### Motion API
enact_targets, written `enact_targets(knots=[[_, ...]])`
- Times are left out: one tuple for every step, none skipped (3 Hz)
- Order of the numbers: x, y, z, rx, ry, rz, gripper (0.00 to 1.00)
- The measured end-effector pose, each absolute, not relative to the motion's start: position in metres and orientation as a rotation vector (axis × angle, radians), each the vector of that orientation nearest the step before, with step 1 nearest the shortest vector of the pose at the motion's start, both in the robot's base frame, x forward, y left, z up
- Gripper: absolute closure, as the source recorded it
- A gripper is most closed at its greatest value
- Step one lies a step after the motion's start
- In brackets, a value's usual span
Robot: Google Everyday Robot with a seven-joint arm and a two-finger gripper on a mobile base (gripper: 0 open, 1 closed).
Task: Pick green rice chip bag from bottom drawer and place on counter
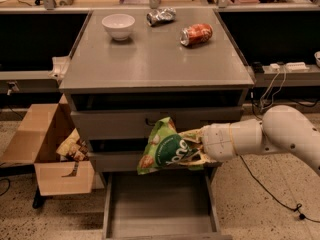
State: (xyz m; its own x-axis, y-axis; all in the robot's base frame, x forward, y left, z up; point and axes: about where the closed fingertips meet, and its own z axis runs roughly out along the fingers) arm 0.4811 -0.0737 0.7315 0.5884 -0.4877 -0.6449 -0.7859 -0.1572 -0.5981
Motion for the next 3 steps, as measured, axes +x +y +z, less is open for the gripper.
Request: enact_targets(knots=[[0.483,-0.073,0.738,-1.814,1.036,0.371,1.00],[0.504,-0.067,0.795,-1.846,1.005,0.354,1.00],[0.545,-0.063,0.856,-1.868,0.998,0.285,1.00]])
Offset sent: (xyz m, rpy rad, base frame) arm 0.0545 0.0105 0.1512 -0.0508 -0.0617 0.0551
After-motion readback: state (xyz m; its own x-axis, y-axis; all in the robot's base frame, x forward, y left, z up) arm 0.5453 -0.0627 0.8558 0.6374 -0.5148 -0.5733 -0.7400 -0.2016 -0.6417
